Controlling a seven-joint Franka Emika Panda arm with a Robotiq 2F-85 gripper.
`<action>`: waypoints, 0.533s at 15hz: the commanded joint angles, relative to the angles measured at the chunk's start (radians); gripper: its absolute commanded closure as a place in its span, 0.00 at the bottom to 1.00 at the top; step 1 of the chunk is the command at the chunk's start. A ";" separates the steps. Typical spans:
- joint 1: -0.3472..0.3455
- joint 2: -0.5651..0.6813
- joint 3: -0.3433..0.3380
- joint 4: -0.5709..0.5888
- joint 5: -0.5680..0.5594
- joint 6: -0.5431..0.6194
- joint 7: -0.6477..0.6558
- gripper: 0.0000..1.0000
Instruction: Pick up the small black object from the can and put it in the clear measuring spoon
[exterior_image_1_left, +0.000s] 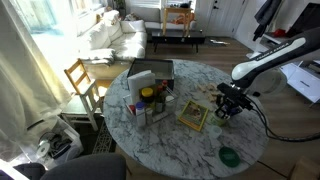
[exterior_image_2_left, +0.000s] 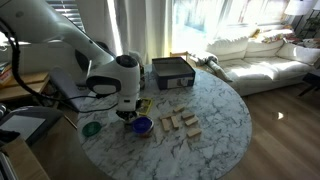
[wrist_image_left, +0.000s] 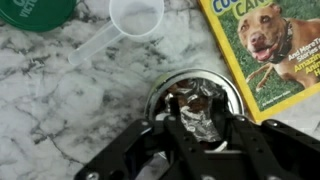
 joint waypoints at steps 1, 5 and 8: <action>0.001 0.024 -0.002 0.011 0.023 0.022 -0.022 0.77; -0.001 0.027 -0.002 0.011 0.026 0.020 -0.022 0.84; -0.001 0.030 -0.002 0.012 0.027 0.021 -0.022 0.84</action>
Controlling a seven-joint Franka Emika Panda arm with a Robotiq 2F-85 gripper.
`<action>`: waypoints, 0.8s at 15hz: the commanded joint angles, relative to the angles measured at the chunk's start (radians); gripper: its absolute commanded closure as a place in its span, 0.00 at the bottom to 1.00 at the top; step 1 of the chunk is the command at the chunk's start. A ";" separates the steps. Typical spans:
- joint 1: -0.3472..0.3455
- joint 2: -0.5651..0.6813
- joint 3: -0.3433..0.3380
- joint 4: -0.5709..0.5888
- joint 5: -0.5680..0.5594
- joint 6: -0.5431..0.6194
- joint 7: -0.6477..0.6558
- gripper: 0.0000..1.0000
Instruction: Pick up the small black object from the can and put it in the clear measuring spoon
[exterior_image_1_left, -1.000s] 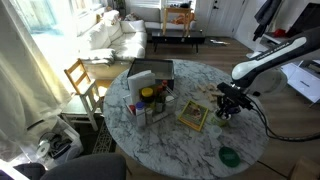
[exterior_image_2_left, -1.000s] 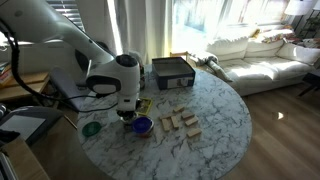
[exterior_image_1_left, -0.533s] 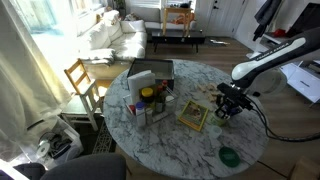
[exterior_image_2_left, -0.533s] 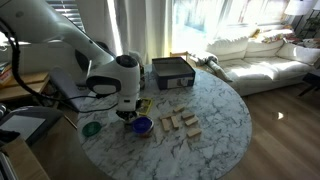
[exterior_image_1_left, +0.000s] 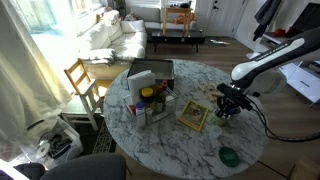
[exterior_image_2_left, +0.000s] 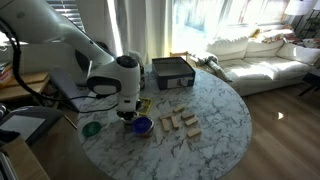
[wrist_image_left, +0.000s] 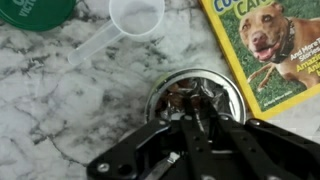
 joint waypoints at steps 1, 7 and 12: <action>-0.001 0.024 -0.002 0.010 0.027 0.020 -0.022 0.79; 0.000 0.027 -0.001 0.011 0.027 0.020 -0.022 0.74; -0.003 0.029 -0.001 0.014 0.031 0.019 -0.024 0.92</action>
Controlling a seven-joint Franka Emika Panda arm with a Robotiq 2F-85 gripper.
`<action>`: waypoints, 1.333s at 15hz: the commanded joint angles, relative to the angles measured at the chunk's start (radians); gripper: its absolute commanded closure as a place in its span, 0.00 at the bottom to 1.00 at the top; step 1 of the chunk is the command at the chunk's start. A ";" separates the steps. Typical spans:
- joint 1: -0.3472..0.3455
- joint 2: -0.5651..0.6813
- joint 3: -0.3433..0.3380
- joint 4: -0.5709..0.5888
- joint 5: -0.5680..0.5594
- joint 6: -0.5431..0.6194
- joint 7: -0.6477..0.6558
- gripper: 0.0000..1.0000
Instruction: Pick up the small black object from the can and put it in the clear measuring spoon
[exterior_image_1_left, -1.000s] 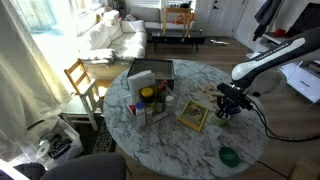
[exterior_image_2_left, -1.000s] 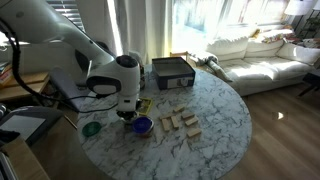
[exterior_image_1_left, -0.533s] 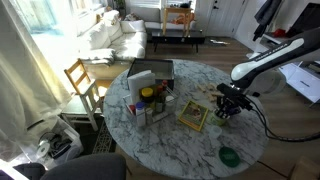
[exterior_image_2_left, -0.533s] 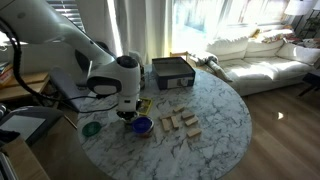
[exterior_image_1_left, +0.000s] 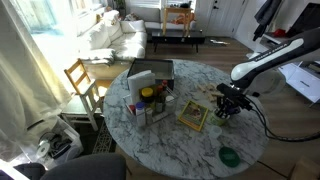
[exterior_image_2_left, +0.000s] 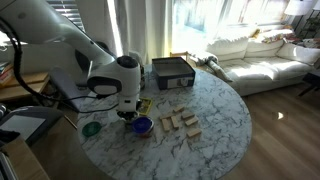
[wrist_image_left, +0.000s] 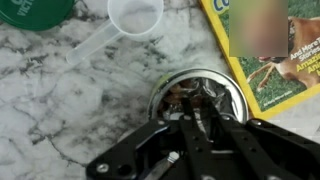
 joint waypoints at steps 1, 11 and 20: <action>-0.004 0.025 0.000 0.009 0.032 0.019 -0.025 0.93; -0.007 0.007 -0.003 0.008 0.040 0.022 -0.031 1.00; -0.002 0.024 0.001 0.021 0.036 0.019 -0.030 0.71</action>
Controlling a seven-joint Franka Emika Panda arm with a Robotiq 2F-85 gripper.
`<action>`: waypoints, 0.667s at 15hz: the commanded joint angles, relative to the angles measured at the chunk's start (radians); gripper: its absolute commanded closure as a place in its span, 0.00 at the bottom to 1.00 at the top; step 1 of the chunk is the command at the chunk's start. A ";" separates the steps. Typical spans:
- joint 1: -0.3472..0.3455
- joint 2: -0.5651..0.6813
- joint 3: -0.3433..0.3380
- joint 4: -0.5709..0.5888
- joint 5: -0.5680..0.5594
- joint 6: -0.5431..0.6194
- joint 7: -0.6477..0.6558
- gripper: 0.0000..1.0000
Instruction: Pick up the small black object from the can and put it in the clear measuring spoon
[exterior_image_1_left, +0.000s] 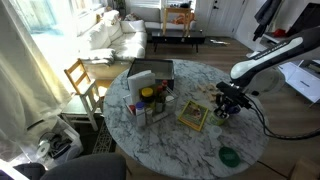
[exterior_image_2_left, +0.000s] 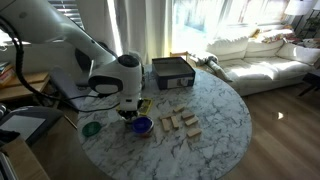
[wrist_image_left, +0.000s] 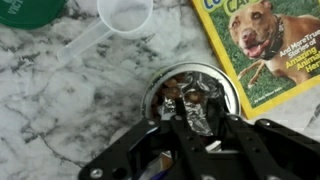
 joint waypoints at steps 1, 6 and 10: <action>0.000 0.021 0.003 0.006 0.029 0.017 -0.028 0.71; 0.000 0.024 0.008 0.009 0.035 0.017 -0.032 0.75; 0.001 0.027 0.011 0.010 0.035 0.016 -0.033 0.74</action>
